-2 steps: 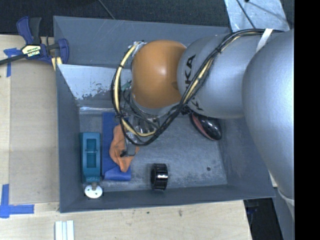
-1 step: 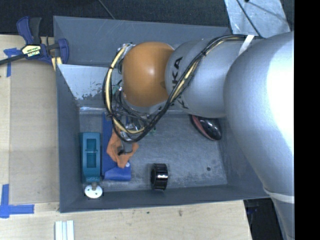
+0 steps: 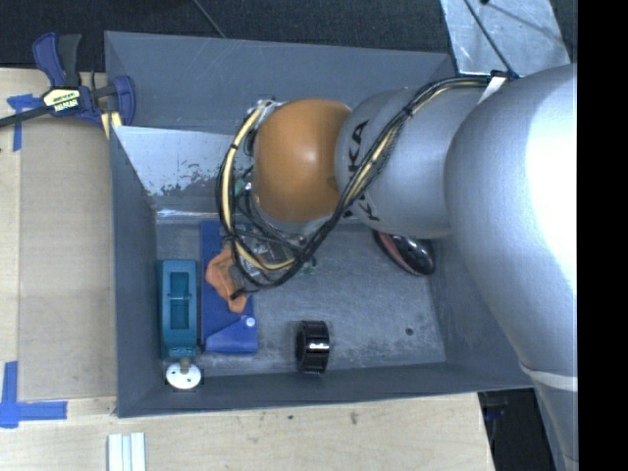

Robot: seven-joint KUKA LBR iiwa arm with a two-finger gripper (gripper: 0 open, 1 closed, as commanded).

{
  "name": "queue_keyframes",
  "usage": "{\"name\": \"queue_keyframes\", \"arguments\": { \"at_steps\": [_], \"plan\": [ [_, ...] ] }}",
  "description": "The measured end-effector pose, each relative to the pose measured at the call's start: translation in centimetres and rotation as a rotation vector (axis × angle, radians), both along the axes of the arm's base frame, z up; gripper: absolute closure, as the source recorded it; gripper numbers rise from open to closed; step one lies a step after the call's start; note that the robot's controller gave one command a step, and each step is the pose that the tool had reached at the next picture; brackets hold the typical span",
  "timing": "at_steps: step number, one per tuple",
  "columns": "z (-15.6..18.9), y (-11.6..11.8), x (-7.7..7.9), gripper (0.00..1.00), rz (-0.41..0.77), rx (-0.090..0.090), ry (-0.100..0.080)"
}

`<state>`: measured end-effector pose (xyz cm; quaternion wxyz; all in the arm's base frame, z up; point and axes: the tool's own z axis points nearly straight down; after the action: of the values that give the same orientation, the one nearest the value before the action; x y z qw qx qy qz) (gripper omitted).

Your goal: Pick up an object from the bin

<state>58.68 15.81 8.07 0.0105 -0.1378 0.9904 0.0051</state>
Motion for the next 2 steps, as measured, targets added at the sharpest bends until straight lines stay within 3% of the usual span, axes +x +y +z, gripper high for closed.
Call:
{"name": "queue_keyframes", "arguments": {
  "at_steps": [1, 2],
  "plan": [
    [0.0, 0.0, 0.0, 1.00, 0.000, 0.000, 0.000],
    [3.3, 0.0, 0.4, 1.00, -0.001, -0.010, 0.016]
  ]
}}
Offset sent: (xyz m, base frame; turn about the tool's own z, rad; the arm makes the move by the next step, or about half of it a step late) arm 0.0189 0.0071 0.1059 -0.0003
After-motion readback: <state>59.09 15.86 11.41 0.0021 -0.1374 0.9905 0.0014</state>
